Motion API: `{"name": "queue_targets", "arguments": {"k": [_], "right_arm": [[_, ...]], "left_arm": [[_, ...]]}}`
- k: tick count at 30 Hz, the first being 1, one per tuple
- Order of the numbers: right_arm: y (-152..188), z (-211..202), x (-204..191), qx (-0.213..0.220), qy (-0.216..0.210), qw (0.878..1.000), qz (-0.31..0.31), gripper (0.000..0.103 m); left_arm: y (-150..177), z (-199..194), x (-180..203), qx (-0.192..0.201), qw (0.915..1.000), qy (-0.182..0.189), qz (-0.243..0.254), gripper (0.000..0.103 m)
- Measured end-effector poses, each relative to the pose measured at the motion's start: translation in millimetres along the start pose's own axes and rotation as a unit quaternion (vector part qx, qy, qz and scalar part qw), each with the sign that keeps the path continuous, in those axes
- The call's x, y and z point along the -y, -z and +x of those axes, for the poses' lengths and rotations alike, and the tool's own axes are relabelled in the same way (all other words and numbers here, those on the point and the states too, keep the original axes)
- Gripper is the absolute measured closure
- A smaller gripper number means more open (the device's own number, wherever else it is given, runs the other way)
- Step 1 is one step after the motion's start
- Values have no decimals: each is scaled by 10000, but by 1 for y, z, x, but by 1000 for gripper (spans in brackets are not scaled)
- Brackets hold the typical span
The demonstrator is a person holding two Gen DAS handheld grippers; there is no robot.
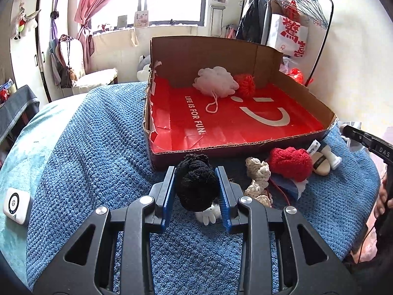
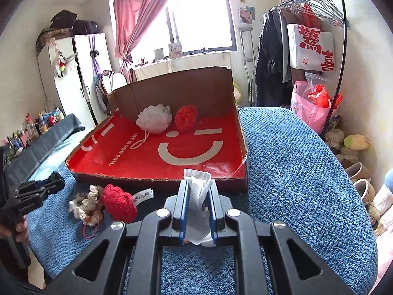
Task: Organize soft objects
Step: 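Carry the black pompom with the left tool while the right tool carries the tissue into the box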
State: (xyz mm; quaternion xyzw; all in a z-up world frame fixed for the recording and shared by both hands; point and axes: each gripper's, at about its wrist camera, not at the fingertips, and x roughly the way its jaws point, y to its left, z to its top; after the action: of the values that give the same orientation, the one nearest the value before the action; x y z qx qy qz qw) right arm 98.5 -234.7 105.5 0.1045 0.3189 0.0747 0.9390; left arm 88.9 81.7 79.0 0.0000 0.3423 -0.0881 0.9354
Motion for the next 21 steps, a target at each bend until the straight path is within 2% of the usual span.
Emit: {"name": "queue_targets", "arguments": {"k": [7, 12, 17, 21], "right_arm": [[-18, 2, -4, 95, -63, 9999, -95, 87], [-57, 27, -9, 95, -171, 9994, -293, 86], [-102, 78, -16, -322, -246, 9973, -620, 85], [-132, 127, -22, -882, -177, 9932, -739, 85]], "left_arm": [[-23, -3, 4, 167, 9997, 95, 146, 73], [-60, 15, 4, 232, 9989, 284, 298, 73], [-106, 53, 7, 32, 9975, 315, 624, 73], [-139, 92, 4, -386, 9959, 333, 748, 73]]}}
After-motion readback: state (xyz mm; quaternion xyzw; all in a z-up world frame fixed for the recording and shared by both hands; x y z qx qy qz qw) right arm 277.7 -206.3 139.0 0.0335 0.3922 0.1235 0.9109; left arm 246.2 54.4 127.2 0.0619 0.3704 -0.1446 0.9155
